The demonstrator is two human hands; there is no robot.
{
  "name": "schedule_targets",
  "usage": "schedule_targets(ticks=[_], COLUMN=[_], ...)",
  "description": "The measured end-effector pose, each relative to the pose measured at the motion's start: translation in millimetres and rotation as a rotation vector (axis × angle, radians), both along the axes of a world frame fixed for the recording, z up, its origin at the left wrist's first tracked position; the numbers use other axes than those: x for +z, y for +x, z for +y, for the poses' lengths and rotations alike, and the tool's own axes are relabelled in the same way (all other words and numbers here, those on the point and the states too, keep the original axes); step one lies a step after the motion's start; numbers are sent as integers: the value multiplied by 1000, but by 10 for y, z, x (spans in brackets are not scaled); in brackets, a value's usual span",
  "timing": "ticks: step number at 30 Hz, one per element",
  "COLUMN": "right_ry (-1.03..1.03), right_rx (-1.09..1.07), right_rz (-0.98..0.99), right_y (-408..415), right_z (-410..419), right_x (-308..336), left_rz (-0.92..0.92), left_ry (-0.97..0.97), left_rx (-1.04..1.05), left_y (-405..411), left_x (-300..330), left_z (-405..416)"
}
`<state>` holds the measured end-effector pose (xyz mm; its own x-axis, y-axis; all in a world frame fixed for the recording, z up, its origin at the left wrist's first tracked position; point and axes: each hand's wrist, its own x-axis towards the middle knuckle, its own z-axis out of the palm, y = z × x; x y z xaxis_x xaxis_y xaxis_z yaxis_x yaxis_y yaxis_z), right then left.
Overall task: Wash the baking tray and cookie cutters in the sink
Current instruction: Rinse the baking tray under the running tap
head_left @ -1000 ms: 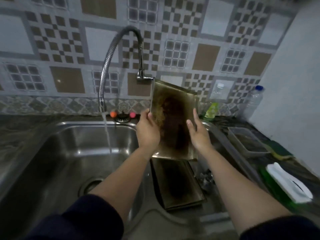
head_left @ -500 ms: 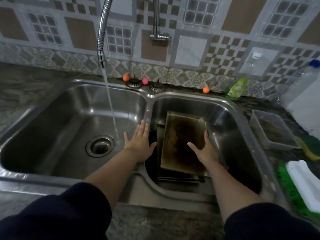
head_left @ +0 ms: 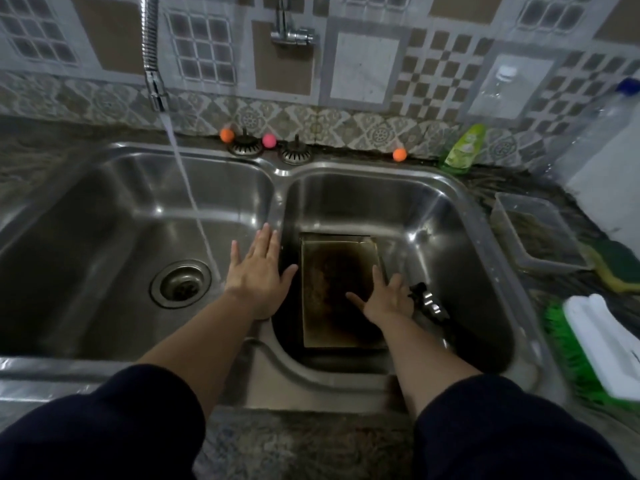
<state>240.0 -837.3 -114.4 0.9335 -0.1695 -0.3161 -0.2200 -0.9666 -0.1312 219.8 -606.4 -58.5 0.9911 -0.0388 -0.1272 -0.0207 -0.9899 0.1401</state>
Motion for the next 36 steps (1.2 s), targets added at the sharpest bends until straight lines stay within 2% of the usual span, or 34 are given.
schedule_targets(ticks=[3,5,10,12,17,19,21,23,25,28,31,36], right_ry=[-50,-54,82,140,354,521,770,867,788,794,872,859], right_rx=[35,35,75,100,187,230,241,248,287,240,126,80], right_rz=[80,62,-2,-40,-306,-482,-609,-678,-767,-836,-863,-966], right_y=[13,32,221,360,731,903,1055,1163,1270,1496,1758,2138], right_z=[-8,1,216,360,802,966,1107,1198,1263,1319,1365,1415], right_x=[42,117,528,752,1364,1580,1798,2035,2228,2369,2380,2326], left_rz=[-1,14,59,-68,-691,-891,-1011,-1044,-999,-938,-941,-950], left_ry=[4,7,-40,-51,-31,-23,-64,-191,-341,-547,-641,-812], left_rx=[-9,-20,-65,-91,-189,-176,-103,-9,11,-32,-50,-58], left_y=[-9,-19,15,82,334,447,557,678,776,914,1078,1291], left_x=[26,50,199,355,1097,1423,1703,1896,2014,2074,2018,1828], left_z=[3,7,86,190,579,739,881,1011,1104,1181,1212,1266])
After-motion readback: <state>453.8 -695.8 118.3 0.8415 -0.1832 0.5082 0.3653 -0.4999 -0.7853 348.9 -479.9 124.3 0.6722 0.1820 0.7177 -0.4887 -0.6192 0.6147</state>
